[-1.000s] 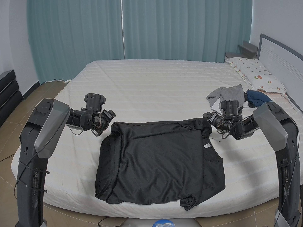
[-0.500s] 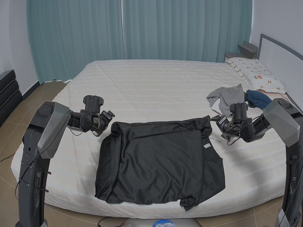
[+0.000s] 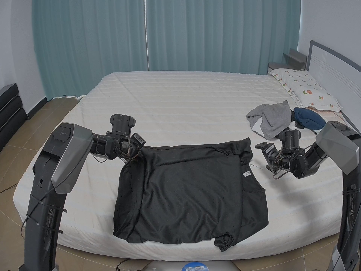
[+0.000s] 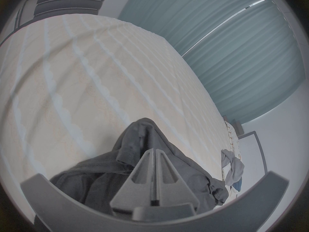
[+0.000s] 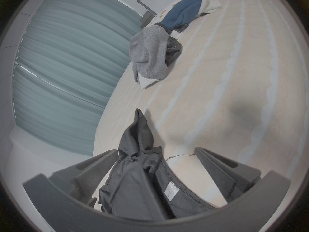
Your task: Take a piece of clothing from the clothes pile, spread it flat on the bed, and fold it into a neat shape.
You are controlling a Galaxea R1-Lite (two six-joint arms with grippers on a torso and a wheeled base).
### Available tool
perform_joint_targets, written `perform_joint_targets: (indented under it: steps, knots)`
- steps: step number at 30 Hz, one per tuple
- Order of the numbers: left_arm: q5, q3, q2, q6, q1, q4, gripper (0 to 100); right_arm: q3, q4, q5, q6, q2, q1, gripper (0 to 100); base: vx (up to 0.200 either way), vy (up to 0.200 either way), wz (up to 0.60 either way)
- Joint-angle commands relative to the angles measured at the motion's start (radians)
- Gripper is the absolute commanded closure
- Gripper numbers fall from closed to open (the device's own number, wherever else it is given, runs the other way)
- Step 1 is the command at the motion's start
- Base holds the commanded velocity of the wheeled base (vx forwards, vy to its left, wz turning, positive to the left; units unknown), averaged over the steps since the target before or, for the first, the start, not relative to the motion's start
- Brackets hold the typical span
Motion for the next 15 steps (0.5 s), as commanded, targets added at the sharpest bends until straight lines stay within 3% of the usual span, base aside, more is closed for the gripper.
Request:
perform_joint_targets:
  steps: [1, 7, 8, 15]
  knots:
    - [0.008, -0.060, 0.010, -0.001, 0.020, 0.057, 100, 0.016, -0.011, 0.005, 0.000, 0.013, -0.013, 0, 0.000, 0.000, 0.00]
    - [0.010, -0.031, -0.036, -0.001, 0.043, 0.109, 100, 0.025, -0.012, 0.005, 0.002, 0.013, -0.013, 0, 0.000, 0.000, 0.00]
    - [0.002, -0.011, -0.048, -0.001, 0.048, 0.101, 0, 0.033, -0.012, 0.005, 0.002, 0.013, -0.011, 0, 0.000, 0.000, 0.00]
    - [-0.002, 0.017, -0.084, -0.001, 0.053, 0.110, 0, 0.060, -0.040, 0.014, 0.002, 0.018, -0.005, 0, 0.000, 0.000, 0.00]
